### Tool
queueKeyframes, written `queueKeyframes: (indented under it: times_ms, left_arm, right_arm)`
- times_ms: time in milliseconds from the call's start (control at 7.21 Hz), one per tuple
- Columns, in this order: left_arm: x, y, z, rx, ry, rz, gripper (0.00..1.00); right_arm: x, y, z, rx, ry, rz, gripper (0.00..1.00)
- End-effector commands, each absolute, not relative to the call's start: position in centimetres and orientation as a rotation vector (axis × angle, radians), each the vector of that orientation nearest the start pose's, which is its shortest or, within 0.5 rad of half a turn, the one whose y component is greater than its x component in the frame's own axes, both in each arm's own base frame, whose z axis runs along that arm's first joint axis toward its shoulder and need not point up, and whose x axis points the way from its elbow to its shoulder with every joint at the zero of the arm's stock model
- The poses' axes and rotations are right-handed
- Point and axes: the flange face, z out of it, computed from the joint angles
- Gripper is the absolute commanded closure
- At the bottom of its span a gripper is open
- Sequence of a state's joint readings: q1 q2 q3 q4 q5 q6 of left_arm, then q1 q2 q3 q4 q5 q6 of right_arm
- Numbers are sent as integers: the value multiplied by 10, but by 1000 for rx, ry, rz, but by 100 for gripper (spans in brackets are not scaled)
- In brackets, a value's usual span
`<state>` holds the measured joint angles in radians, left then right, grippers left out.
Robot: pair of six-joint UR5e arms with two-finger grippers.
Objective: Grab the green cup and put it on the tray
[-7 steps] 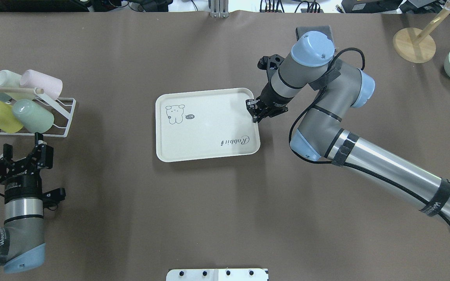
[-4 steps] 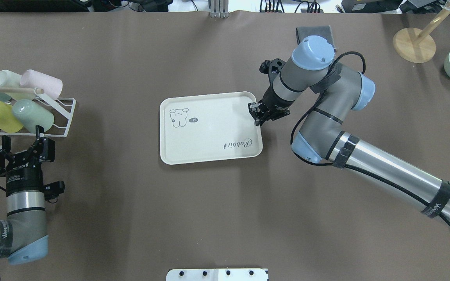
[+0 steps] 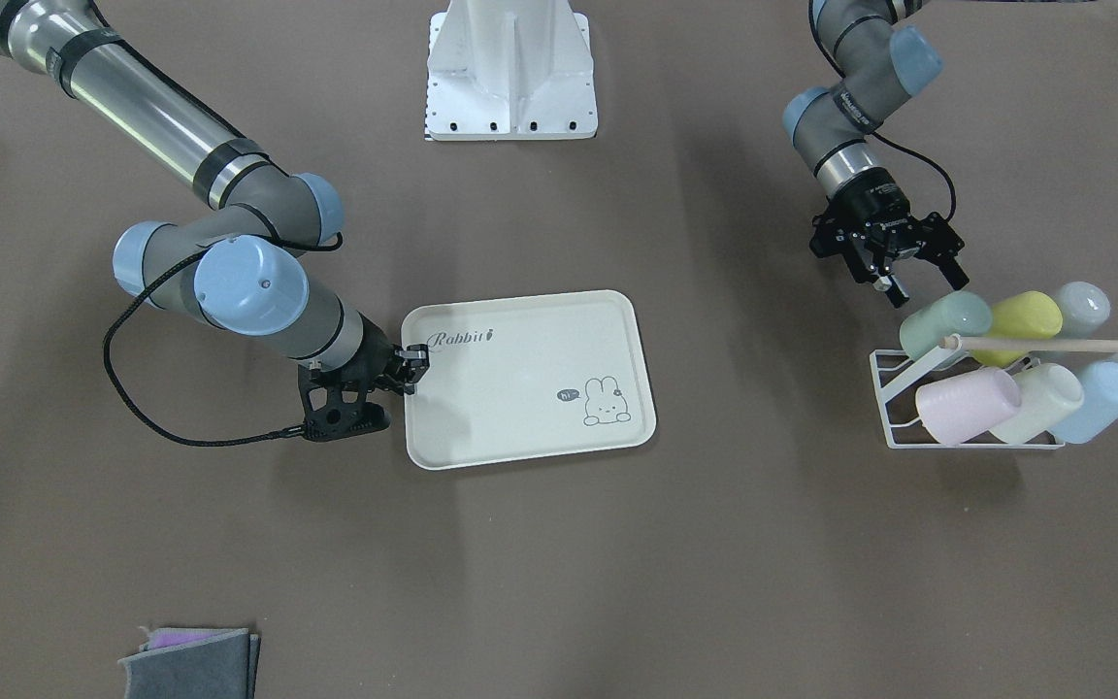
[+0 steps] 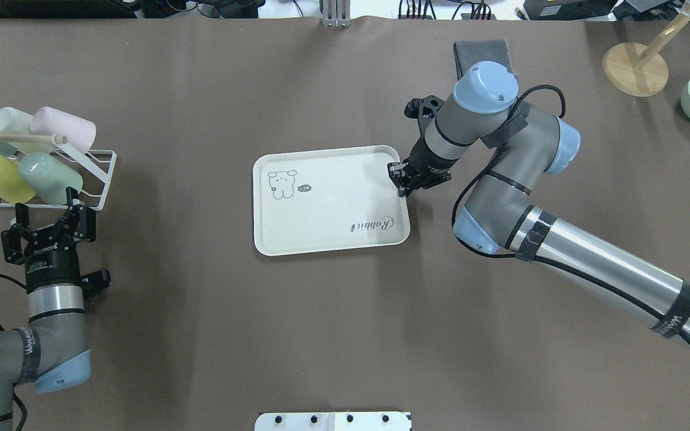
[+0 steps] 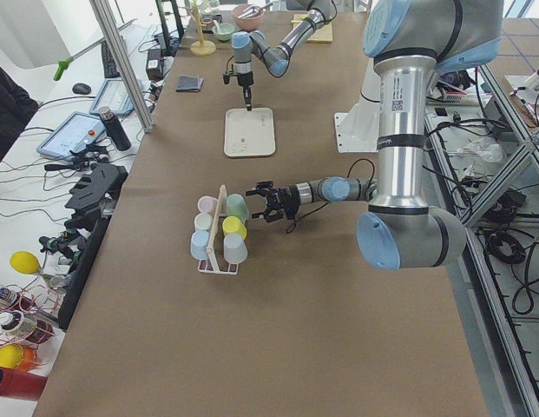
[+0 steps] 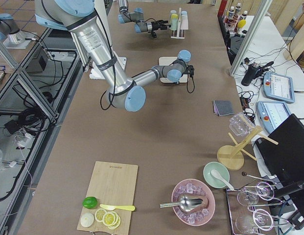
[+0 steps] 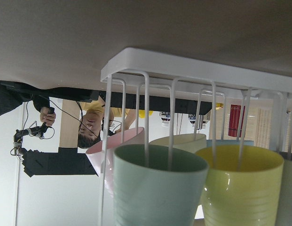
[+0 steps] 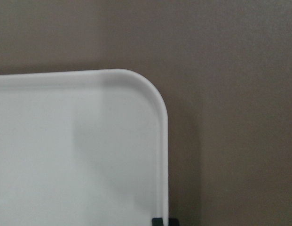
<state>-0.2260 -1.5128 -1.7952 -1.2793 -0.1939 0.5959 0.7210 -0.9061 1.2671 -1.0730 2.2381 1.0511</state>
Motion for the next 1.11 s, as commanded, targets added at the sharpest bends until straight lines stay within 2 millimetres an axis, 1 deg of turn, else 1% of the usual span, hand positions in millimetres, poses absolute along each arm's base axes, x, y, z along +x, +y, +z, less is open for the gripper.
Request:
queueKeyframes:
  times_ms: [0,139,278,416,555,694,833,971]
  left_arm:
    - [392,-333,554,457,-1542,1660,2]
    - [390,-334,555,452,-1543,1658,2]
    - [388,-337,553,449,-1541,1651,2]
    - [386,-339,554,443,-1542,1647,2]
    - [386,-339,559,434,-1545,1653,2]
    - [385,-340,560,431,-1546,1653,2]
    - [385,-340,562,426,-1548,1655,2]
    - [388,-341,559,431,-1545,1651,2]
  right_arm:
    - [-516,-549,347,-32,-1026,-100,1]
    - [-509,-555,349,-28,-1022,-90,0]
    - [-489,-569,357,-32,-1015,-59,0]
    - [-457,-588,370,-38,-1013,-18,0]
    - [-412,-606,395,-62,-1019,19,0]
    - [-349,-625,427,-33,-1020,15,0]
    - [-298,-635,457,-11,-1013,-20,0]
    - [-251,-646,481,17,-978,-41,0]
